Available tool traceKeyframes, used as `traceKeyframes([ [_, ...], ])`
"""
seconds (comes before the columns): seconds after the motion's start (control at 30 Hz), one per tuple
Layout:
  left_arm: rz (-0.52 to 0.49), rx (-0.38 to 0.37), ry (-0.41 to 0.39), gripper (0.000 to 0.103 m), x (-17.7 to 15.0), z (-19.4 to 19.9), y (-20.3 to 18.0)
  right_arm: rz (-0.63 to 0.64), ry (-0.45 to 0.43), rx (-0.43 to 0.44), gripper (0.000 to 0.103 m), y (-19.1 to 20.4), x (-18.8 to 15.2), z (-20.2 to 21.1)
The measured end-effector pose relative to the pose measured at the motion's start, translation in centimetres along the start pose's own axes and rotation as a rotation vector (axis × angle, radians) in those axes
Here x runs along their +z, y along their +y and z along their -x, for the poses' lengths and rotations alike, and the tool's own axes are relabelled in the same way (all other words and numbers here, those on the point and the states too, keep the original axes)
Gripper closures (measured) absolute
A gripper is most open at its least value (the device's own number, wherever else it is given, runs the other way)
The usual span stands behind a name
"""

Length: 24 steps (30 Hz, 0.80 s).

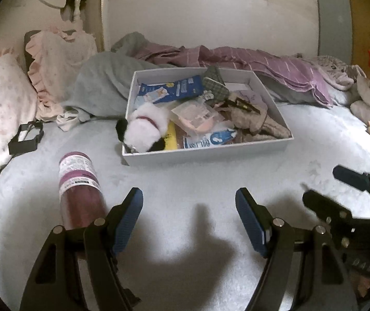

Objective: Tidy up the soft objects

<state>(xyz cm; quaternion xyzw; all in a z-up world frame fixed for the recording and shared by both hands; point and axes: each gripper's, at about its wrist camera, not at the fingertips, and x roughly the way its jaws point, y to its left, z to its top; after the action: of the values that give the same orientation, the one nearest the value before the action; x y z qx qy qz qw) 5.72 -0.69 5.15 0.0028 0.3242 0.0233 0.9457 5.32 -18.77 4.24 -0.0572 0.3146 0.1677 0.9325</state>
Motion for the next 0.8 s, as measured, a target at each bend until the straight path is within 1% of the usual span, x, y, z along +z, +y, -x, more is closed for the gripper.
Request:
traceKeyframes([
  [0.07,-0.005,0.008,-0.001,0.023,-0.3,-0.3,-0.1,-0.016,-0.002,-0.006,0.030,-0.3,-0.1,0.1],
  [0.17,-0.009,0.010,0.003,0.023,-0.4,-0.5,-0.2,-0.060,0.007,-0.032,0.030,-1.2,-0.2,-0.1],
  [0.3,0.005,0.005,-0.015,0.022,-0.4,-0.2,0.1,-0.095,0.006,-0.041,0.030,-2.0,-0.2,0.0],
  [0.57,-0.013,-0.003,-0.030,0.021,-0.5,0.0,-0.2,-0.026,-0.009,-0.058,0.030,-0.6,-0.2,0.2],
  [0.8,-0.027,0.000,-0.034,0.021,-0.6,0.1,-0.6,-0.027,-0.003,-0.062,0.030,-0.7,-0.3,0.3],
])
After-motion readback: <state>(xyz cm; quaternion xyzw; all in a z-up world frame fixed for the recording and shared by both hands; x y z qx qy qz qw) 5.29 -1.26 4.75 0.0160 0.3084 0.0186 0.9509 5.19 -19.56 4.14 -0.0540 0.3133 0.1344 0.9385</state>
